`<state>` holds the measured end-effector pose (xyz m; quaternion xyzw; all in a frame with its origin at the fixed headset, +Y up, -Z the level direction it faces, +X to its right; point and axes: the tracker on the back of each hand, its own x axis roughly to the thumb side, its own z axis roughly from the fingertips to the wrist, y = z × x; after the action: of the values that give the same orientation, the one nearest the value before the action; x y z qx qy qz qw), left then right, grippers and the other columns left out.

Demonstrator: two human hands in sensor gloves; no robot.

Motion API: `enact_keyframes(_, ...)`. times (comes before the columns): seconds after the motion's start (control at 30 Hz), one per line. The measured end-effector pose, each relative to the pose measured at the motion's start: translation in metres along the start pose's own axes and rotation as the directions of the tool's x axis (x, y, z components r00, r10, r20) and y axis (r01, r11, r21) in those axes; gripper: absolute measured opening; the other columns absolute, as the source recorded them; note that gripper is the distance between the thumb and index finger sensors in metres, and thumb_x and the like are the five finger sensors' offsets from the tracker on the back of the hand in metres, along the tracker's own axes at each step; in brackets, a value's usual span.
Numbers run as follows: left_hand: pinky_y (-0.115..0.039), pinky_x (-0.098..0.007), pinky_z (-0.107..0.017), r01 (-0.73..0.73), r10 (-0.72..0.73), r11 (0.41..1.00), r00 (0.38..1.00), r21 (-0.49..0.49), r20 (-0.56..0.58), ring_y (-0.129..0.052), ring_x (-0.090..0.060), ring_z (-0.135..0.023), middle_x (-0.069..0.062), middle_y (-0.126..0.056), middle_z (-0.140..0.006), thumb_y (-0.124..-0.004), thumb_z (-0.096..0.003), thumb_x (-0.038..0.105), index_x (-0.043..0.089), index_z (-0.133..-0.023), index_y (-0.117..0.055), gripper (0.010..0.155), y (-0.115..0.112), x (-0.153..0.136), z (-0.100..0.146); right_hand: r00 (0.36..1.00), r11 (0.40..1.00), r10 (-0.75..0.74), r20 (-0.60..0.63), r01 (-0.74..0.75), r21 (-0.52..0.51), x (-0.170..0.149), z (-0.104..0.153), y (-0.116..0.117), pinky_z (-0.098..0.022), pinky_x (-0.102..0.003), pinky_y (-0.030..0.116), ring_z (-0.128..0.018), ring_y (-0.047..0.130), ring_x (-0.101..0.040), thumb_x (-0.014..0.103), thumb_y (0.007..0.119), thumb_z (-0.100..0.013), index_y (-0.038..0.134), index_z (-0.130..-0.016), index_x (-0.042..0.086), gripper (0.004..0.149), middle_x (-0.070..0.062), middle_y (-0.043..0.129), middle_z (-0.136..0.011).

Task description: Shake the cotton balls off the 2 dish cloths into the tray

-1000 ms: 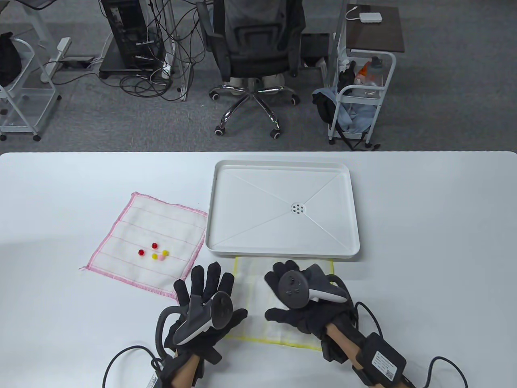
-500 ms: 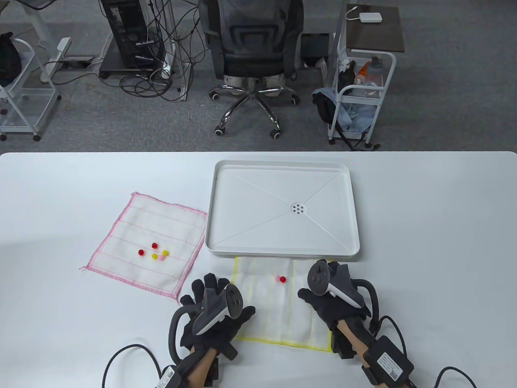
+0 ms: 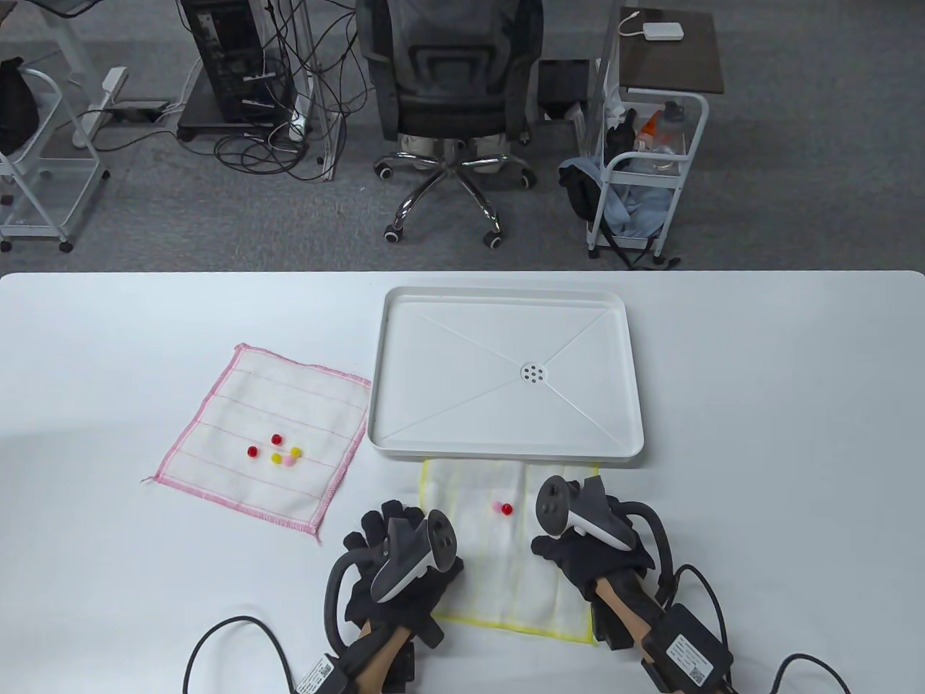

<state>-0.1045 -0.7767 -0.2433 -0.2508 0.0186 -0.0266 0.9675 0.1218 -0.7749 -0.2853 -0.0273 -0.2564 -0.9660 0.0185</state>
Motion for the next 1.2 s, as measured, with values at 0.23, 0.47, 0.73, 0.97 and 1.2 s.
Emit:
enact_keyframes(0.23, -0.039, -0.059, -0.083, 0.018, -0.023, 0.997, 0.997, 0.076, 0.067, -0.042, -0.035, -0.113, -0.008, -0.032, -0.123, -0.065, -0.0552, 0.060, 0.031, -0.115, -0.037, 0.072, 0.002, 0.016, 0.011, 0.999, 0.999, -0.035, 0.020, 0.036, -0.034, 0.005, 0.006, 0.000, -0.061, -0.045, 0.064, -0.080, 0.057, -0.047, 0.047, 0.075, -0.049, 0.035, -0.108, 0.002, 0.084, -0.031, 0.040, -0.102)
enact_keyframes(0.47, -0.063, -0.048, -0.081, 0.015, -0.029, 0.990, 0.995, 0.137, 0.095, -0.059, -0.028, -0.105, -0.003, -0.048, -0.116, -0.069, -0.0545, 0.058, 0.037, -0.112, -0.044, 0.067, 0.004, 0.018, 0.019, 0.991, 0.989, -0.116, 0.064, 0.121, -0.080, 0.006, 0.011, 0.000, -0.054, -0.040, 0.073, -0.074, 0.069, -0.040, 0.033, 0.081, -0.051, 0.040, -0.106, 0.005, 0.074, -0.028, 0.051, -0.098)
enact_keyframes(0.73, -0.093, -0.019, -0.050, -0.069, 0.046, 0.986, 0.988, 0.151, 0.149, -0.097, -0.004, -0.064, 0.004, -0.076, -0.099, -0.070, -0.0557, 0.053, 0.042, -0.110, -0.046, 0.060, 0.007, 0.015, 0.024, 0.960, 0.956, -0.258, 0.113, 0.270, -0.115, -0.001, 0.018, -0.003, -0.047, -0.037, 0.080, -0.069, 0.081, -0.036, 0.023, 0.077, -0.054, 0.044, -0.106, 0.011, 0.063, -0.023, 0.061, -0.097)
enact_keyframes(0.97, -0.095, -0.012, -0.037, -0.149, 0.127, 0.979, 0.980, 0.141, 0.153, -0.102, 0.002, -0.048, 0.006, -0.080, -0.094, -0.069, -0.0569, 0.050, 0.045, -0.108, -0.046, 0.057, 0.007, 0.008, 0.021, 0.924, 0.912, -0.360, 0.131, 0.378, -0.157, -0.011, 0.021, -0.006, -0.038, -0.035, 0.087, -0.062, 0.092, -0.033, 0.019, 0.076, -0.054, 0.053, -0.104, 0.013, 0.055, -0.023, 0.071, -0.095)
enact_keyframes(1.2, -0.094, -0.010, -0.029, -0.197, 0.177, 0.976, 0.966, 0.089, 0.191, -0.102, 0.003, -0.039, 0.009, -0.084, -0.087, -0.066, -0.0587, 0.047, 0.044, -0.109, -0.042, 0.056, 0.007, 0.004, 0.018, 0.898, 0.884, -0.413, 0.154, 0.436, -0.167, -0.015, 0.022, -0.003, -0.027, -0.030, 0.089, -0.052, 0.100, -0.028, 0.018, 0.076, -0.054, 0.057, -0.102, 0.015, 0.052, -0.020, 0.076, -0.092)
